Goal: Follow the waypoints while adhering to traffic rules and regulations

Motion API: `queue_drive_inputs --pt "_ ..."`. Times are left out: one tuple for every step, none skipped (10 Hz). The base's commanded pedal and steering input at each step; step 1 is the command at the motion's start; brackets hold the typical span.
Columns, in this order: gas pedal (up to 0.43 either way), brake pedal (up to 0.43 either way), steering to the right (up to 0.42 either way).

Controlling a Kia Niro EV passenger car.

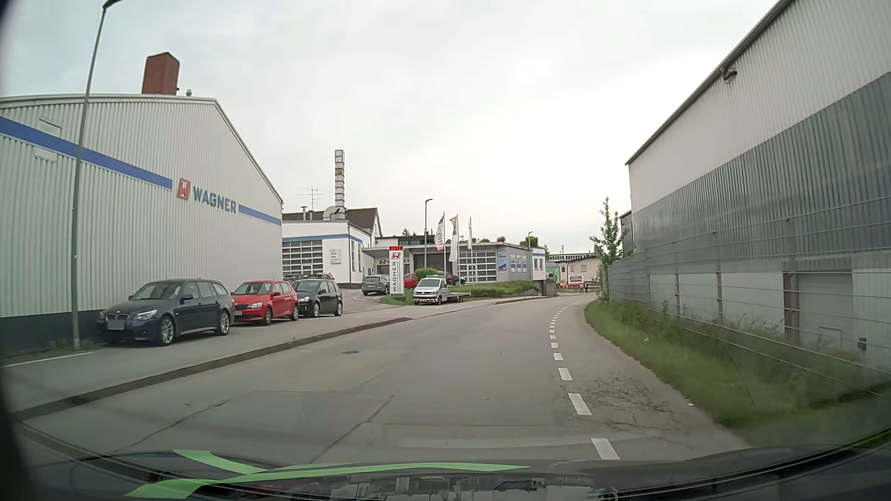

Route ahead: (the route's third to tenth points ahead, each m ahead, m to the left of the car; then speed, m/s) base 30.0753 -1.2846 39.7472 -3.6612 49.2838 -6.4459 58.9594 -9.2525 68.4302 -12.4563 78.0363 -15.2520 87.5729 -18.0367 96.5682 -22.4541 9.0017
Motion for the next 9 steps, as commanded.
queue_drive_inputs --pt "0.067 0.000 0.019" --pt "0.067 0.000 0.017" --pt "0.067 0.000 0.016" --pt "0.067 0.000 0.018" --pt "0.067 0.000 0.019" --pt "0.067 0.000 0.020" --pt "0.067 0.000 0.020" --pt "0.067 0.000 0.023" --pt "0.067 0.000 0.026"
